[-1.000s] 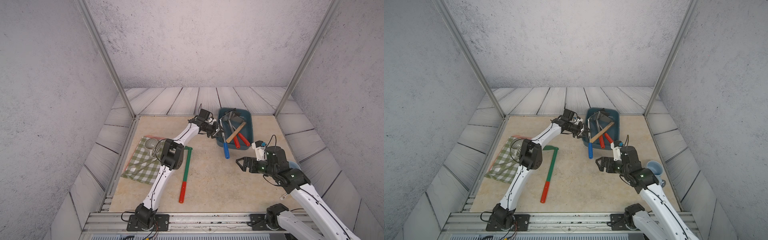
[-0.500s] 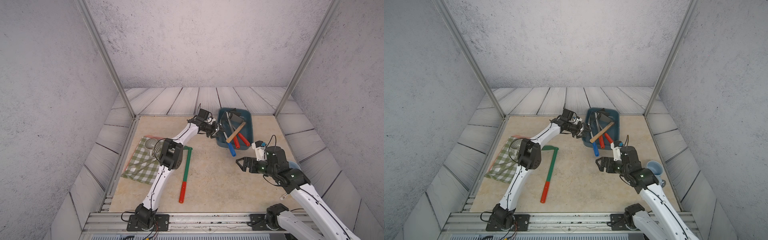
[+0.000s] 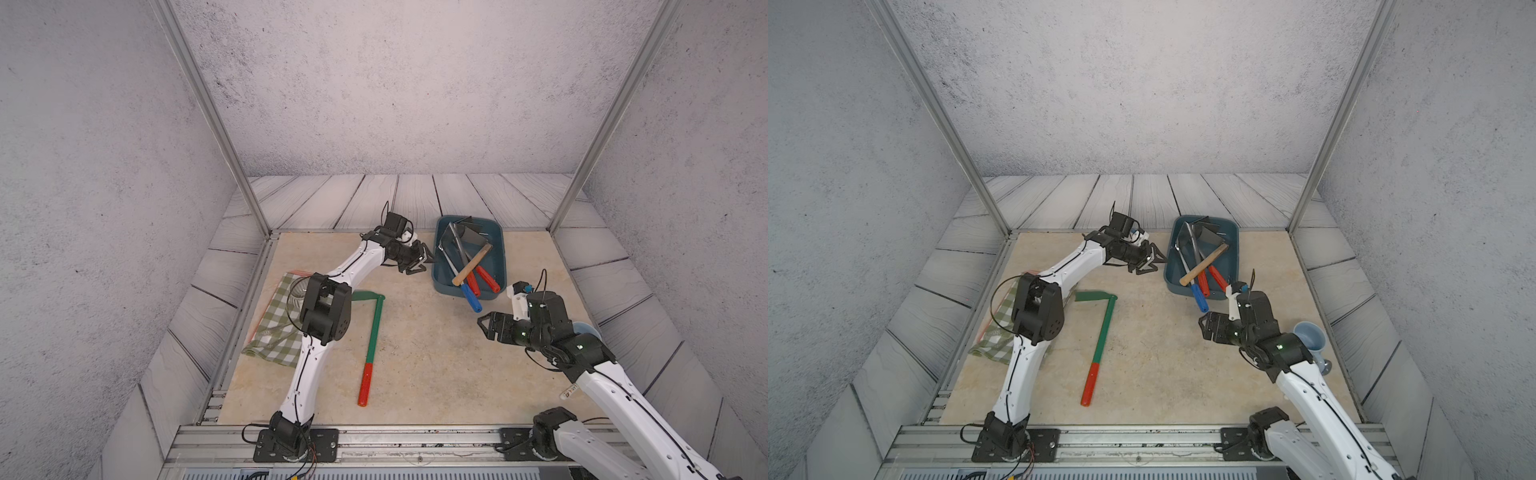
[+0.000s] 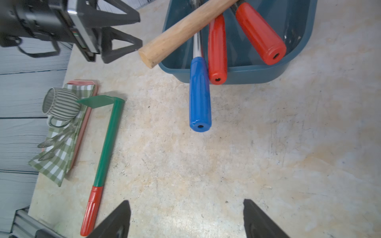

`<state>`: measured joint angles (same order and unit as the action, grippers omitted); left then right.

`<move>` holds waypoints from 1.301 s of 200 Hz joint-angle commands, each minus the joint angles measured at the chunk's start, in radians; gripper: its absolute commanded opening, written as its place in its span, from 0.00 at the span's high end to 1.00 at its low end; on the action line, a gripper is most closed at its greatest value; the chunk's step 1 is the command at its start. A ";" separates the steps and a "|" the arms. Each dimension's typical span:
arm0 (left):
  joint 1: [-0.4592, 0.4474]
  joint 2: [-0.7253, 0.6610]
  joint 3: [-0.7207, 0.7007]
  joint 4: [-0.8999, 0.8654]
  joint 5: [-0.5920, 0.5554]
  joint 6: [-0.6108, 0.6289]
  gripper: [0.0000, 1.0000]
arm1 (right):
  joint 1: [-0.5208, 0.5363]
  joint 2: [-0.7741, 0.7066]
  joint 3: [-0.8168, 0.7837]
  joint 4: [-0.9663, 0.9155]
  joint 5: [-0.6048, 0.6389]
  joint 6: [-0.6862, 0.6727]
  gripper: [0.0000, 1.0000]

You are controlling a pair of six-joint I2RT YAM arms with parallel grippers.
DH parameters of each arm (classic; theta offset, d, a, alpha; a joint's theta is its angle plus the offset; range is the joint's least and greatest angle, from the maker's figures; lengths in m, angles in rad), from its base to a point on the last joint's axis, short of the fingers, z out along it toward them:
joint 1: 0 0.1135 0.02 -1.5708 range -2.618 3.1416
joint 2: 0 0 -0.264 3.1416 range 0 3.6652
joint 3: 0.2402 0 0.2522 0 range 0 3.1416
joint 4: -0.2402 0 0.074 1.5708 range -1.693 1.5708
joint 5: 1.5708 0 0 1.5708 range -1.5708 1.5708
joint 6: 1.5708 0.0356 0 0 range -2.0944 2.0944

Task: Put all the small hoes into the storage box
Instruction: Place the hoe in the storage box, then move the storage box to the center of the board.

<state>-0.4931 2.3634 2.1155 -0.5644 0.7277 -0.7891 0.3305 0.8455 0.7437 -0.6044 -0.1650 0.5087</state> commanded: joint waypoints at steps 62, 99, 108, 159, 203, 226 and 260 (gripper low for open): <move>-0.034 -0.024 -0.046 -0.075 -0.152 0.133 0.42 | -0.004 0.053 0.057 -0.003 0.079 0.052 0.19; -0.079 0.025 0.050 -0.172 -0.279 0.199 0.42 | -0.004 0.043 0.058 -0.019 0.085 0.045 0.17; -0.092 0.050 0.096 -0.212 -0.309 0.218 0.42 | -0.004 0.038 0.057 -0.023 0.088 0.043 0.17; -0.119 0.126 0.224 -0.268 -0.409 0.205 0.44 | -0.005 0.017 0.055 -0.048 0.097 0.025 0.17; -0.143 0.251 0.406 -0.393 -0.467 0.236 0.48 | -0.005 0.001 0.049 -0.055 0.100 0.019 0.17; -0.150 0.264 0.406 -0.383 -0.477 0.232 0.52 | -0.007 0.000 0.046 -0.056 0.099 0.019 0.17; -0.156 0.272 0.403 -0.374 -0.476 0.228 0.68 | -0.007 -0.002 0.040 -0.051 0.094 0.021 0.17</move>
<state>-0.6426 2.6152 2.5053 -0.8921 0.2768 -0.5804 0.3275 0.8589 0.7753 -0.6395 -0.0834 0.5423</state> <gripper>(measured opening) 0.358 0.833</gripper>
